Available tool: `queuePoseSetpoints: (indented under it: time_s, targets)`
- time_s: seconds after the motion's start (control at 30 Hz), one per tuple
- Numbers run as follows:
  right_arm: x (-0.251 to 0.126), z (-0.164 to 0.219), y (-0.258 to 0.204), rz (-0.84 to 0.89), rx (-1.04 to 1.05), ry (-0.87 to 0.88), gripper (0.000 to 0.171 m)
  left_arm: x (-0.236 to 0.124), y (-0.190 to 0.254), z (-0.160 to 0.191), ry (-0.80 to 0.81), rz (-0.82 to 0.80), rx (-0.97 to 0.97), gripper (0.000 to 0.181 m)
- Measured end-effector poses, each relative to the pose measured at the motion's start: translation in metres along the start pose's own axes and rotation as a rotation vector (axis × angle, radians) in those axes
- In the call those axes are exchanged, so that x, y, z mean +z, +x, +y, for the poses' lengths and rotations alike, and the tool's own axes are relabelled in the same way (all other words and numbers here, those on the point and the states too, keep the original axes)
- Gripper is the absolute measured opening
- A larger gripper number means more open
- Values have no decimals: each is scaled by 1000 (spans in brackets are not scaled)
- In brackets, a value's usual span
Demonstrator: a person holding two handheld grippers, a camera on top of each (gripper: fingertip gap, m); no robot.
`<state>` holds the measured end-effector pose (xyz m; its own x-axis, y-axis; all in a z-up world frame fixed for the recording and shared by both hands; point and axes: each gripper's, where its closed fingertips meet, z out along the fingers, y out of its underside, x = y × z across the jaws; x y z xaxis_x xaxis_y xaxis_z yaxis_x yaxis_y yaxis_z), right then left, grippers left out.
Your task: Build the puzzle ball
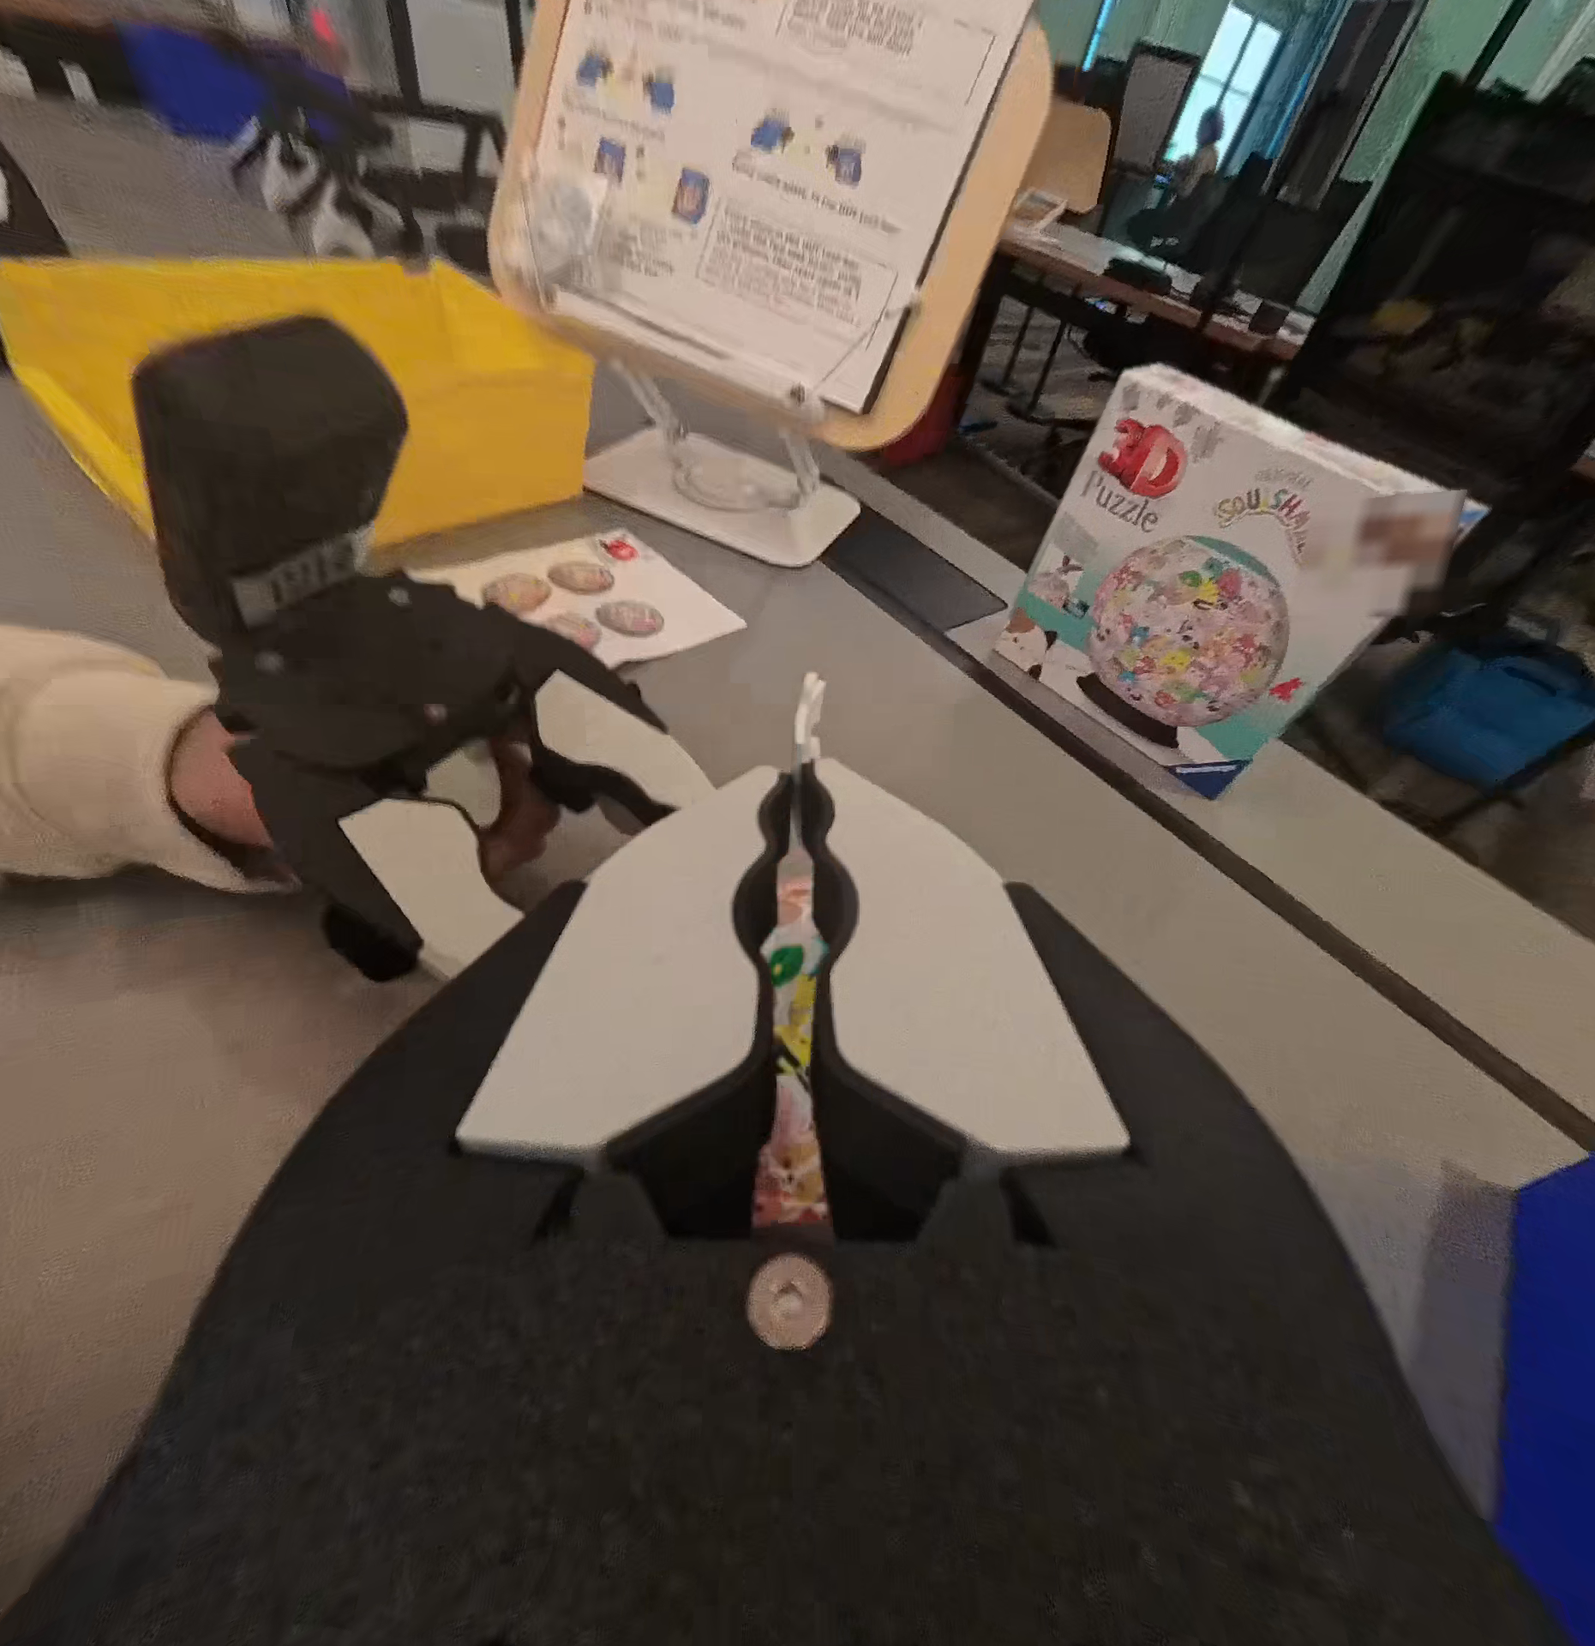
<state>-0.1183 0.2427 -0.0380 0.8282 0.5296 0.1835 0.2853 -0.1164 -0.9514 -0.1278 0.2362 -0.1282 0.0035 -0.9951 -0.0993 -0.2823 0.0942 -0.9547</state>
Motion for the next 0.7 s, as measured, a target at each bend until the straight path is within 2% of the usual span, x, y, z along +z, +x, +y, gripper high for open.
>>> queuePoseSetpoints:
  time_s: [0.1,0.13,0.17,0.23,0.3,0.33,0.4,0.5,0.57,0.63,0.7]
  targets:
    - [-33,-28,38,60,121,56,1,-2,1,-2,10,12,-10,67]
    - [-47,-28,60,83,173,16,1,-3,1,-2,12,10,-10,67]
    - [-61,-10,87,107,223,-123,1,-3,1,-3,16,8,-12,68]
    - [-101,58,145,166,297,-531,1,-2,0,-4,20,-1,-25,76]
    - [-148,130,215,308,224,-868,1,-1,0,-5,24,-5,-27,83]
    - [-161,165,234,287,239,-991,1,-1,2,-6,25,-3,-21,83]
    - [-171,217,241,157,353,-1169,2,1,5,-7,28,3,-11,82]
    - [-165,249,256,137,313,-1226,2,3,8,-5,19,4,-3,82]
    - [-158,255,259,130,312,-1206,14,4,5,-3,13,-8,-5,82]
    - [-154,242,258,149,330,-1153,23,5,3,-1,5,-11,-19,83]
    - [-144,190,255,231,283,-998,19,5,0,-1,6,-23,-24,83]
